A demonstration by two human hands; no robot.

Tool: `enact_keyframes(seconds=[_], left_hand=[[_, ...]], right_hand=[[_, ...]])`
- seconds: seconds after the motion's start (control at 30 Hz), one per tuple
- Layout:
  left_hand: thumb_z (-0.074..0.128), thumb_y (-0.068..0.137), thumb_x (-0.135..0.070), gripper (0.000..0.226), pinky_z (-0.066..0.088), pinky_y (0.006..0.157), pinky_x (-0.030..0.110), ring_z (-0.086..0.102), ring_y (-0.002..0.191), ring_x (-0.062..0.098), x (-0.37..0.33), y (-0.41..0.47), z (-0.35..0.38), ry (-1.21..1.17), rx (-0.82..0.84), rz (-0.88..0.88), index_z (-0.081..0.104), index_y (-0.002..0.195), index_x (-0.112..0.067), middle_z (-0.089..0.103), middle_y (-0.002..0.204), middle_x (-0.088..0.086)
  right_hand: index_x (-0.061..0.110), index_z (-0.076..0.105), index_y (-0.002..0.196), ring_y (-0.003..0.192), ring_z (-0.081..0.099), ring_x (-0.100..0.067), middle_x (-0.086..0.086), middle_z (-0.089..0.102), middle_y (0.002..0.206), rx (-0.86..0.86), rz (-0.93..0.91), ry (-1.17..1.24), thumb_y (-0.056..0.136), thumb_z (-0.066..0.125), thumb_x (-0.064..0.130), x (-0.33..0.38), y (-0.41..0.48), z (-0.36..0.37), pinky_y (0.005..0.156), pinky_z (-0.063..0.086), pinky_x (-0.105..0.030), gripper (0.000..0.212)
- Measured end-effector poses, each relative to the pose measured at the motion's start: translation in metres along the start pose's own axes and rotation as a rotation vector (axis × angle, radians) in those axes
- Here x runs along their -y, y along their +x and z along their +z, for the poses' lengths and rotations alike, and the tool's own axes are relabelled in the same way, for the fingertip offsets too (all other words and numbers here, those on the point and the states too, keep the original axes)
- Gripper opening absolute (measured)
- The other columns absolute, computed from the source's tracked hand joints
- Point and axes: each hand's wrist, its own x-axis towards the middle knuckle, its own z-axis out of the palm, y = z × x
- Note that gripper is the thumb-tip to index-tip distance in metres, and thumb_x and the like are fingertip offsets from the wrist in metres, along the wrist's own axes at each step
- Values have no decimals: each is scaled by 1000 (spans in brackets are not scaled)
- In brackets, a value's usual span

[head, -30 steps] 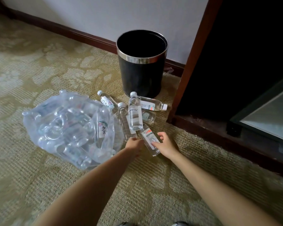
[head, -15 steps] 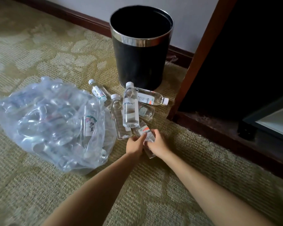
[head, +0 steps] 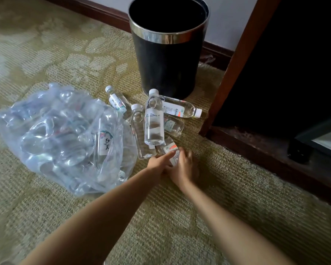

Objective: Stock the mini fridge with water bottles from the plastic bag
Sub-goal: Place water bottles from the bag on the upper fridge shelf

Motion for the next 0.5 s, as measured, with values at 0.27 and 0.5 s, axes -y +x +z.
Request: enact_keyframes(seconds=[0.27, 0.5], left_hand=[[51, 90, -52, 61, 51, 80, 38, 60, 110, 32, 12, -11, 1, -62, 133, -64, 55, 128, -4, 61, 124, 18], [49, 83, -65, 66, 50, 78, 32, 65, 95, 22, 33, -34, 39, 68, 322, -69, 65, 112, -8, 70, 106, 10]], right_hand=[[13, 22, 142, 116, 54, -27, -9, 49, 137, 323, 194, 580, 82, 70, 35, -23, -16, -30, 92, 48, -38, 81], [8, 66, 99, 62, 58, -12, -4, 65, 80, 488, 342, 983, 91, 55, 39, -76, -66, -76, 52, 45, -20, 33]])
